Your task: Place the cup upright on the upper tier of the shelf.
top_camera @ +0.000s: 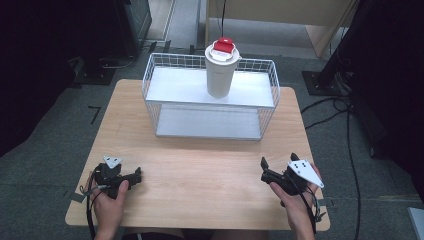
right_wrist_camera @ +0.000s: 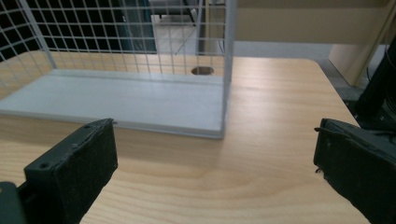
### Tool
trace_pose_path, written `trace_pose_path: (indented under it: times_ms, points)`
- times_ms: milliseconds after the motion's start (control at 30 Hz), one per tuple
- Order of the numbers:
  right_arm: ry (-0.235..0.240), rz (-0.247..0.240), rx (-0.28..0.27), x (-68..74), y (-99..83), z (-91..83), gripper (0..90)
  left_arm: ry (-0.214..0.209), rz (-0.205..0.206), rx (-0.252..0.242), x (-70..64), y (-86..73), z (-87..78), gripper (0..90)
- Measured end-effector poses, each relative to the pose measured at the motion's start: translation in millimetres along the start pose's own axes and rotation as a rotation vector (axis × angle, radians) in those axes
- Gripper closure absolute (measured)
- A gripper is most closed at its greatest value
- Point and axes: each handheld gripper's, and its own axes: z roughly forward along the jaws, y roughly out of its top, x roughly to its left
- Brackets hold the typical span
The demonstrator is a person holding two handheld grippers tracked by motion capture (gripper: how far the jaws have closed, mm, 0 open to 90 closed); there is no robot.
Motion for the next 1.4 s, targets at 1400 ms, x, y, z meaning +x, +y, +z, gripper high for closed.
trace_pose_path:
  times_ms: [1400]
  points:
    - [-0.166, 0.023, 0.43, -102.9, -70.6, -4.6, 1.2, 0.006, -0.004, 0.001, -0.8, 0.0, 0.0, 0.0]
